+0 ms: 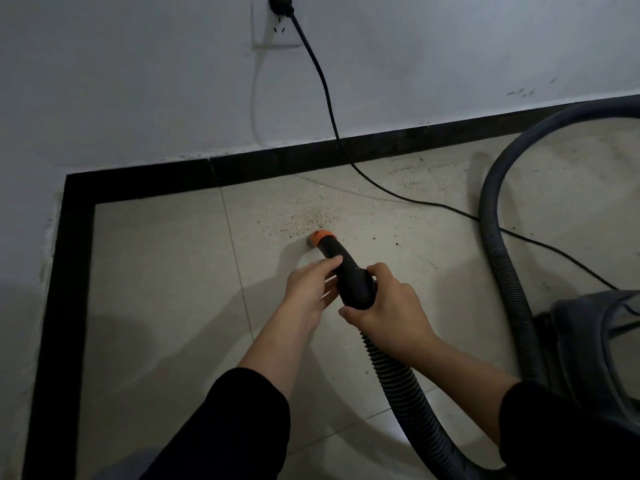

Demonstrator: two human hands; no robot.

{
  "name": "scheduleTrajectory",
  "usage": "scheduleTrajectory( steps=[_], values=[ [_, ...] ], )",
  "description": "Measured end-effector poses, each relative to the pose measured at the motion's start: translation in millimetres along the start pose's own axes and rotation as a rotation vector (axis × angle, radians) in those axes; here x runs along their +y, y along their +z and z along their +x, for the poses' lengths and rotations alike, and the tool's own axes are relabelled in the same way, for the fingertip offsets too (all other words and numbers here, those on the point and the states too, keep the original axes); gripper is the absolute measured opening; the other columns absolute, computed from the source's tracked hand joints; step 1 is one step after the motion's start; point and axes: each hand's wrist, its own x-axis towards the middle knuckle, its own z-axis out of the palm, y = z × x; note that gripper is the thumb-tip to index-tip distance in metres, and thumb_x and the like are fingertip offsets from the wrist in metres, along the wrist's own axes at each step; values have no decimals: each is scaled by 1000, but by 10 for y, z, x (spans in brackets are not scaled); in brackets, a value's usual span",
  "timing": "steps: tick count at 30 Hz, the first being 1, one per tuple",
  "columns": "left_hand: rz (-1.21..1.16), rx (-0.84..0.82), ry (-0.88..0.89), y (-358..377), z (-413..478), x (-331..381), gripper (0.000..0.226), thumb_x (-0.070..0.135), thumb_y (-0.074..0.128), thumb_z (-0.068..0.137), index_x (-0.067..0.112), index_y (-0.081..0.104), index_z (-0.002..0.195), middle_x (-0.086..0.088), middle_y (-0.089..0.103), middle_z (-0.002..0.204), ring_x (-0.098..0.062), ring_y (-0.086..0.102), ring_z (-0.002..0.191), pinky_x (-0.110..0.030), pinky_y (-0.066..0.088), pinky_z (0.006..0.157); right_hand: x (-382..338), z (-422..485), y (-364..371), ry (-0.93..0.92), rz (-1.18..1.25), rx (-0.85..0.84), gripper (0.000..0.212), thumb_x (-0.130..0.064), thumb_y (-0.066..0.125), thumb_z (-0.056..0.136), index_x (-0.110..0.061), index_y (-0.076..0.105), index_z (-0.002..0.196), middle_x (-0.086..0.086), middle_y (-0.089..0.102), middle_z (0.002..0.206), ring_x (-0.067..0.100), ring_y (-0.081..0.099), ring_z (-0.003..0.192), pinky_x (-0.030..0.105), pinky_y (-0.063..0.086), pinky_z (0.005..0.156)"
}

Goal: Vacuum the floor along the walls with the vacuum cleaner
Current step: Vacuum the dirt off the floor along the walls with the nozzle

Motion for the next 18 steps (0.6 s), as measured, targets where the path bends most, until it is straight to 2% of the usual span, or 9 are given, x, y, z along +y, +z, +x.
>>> scheduleTrajectory(
  steps=[6,10,18],
  values=[
    [-8,-28,6,172,43,-87,29,14,70,89,3,66,116,-13,73,106,-23,70,99,-26,57,73,124,20,-77,29,28,37,46,-29,75,77,-24,41,108,-1,61,86,15,62,74,33,56,65],
    [-14,-74,7,279,80,-138,33,14,70,89,0,65,118,-15,73,106,-25,70,101,-28,58,80,233,29,-155,48,49,52,45,-29,75,77,-24,42,107,-2,61,84,12,61,72,30,55,61],
    [-41,-118,20,453,124,-172,34,12,68,90,-1,63,121,-13,74,102,-18,72,92,-22,57,76,353,154,-255,63,62,79,45,-29,75,76,-23,43,106,-1,61,85,14,61,74,30,53,62]
  ],
)
